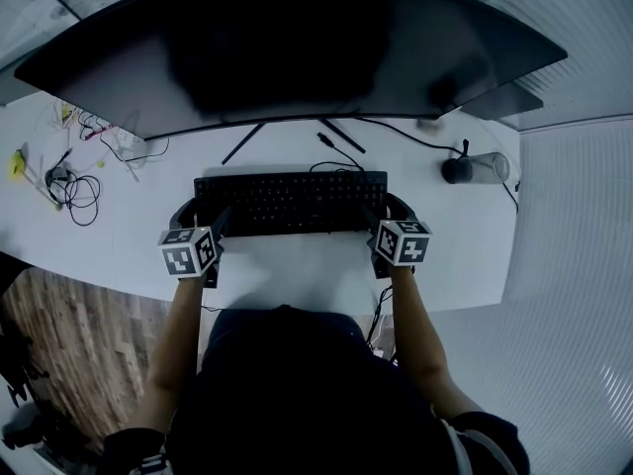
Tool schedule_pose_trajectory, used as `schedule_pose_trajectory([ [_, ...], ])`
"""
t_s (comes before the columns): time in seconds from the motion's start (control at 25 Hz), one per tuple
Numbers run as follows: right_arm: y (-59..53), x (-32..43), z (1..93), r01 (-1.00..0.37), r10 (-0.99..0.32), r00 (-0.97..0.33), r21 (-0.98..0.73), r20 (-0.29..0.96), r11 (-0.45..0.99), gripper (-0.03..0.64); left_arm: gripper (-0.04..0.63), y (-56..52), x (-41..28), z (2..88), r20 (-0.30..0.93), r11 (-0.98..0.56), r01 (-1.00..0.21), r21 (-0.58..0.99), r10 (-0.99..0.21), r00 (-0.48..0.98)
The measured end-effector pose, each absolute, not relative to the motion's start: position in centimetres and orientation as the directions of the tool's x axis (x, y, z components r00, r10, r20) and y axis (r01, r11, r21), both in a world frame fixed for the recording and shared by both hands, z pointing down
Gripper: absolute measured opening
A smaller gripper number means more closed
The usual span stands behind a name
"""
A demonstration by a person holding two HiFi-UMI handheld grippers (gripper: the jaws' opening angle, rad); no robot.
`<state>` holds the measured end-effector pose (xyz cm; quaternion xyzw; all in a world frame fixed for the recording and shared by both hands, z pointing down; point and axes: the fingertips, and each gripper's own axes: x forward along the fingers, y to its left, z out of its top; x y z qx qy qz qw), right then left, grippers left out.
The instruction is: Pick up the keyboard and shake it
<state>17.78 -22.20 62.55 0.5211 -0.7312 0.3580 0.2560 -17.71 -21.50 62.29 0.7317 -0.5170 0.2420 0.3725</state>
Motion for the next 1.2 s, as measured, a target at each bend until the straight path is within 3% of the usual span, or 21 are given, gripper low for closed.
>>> schedule_pose_trajectory([
  [0.2,-21.4,18.4,61.8,-0.957,-0.572,-0.288,-0.258,0.768,0.135,0.327,0.388,-20.5,-18.2,61.9,0.759,-0.129,-0.961,0.246,-0.591,0.274],
  [0.36,-20.3,18.6,57.7,-0.97,-0.658,-0.241,-0.185,0.714,0.155,0.322,0.37,-19.0,-17.3,57.8,0.696,-0.147,-0.975,0.168,-0.683,0.223],
  [0.4,-20.1,18.4,56.2,-0.971,-0.69,-0.238,-0.169,0.683,0.167,0.25,0.253,-18.7,-16.7,56.2,0.66,-0.169,-0.973,0.155,-0.715,0.229],
  [0.44,-19.9,18.1,54.7,-0.971,-0.722,-0.239,-0.155,0.649,0.182,0.111,0.12,-18.6,-15.9,54.4,0.621,-0.193,-0.97,0.146,-0.746,0.242],
  [0.56,-19.6,16.1,49.8,-0.957,-0.788,-0.289,-0.135,0.544,0.258,0.044,0.038,-18.2,-13.1,49.0,0.507,-0.262,-0.955,0.136,-0.81,0.295],
  [0.8,-19.3,12.9,39.1,-0.925,-0.872,-0.372,-0.046,0.318,0.378,0.029,0.023,-17.3,-8.9,38.2,0.306,-0.347,-0.936,0.049,-0.887,0.345],
  [1.04,-18.2,12.1,26.4,-0.917,-0.92,-0.391,0.063,0.04,0.393,0.028,0.023,-16.4,-7.1,26.7,0.082,-0.346,-0.938,-0.015,-0.935,0.344],
  [1.2,-17.0,12.0,20.1,-0.919,-0.92,-0.387,0.108,-0.068,0.379,0.028,0.023,-15.7,-6.8,20.9,-0.017,-0.328,-0.944,-0.044,-0.944,0.329],
])
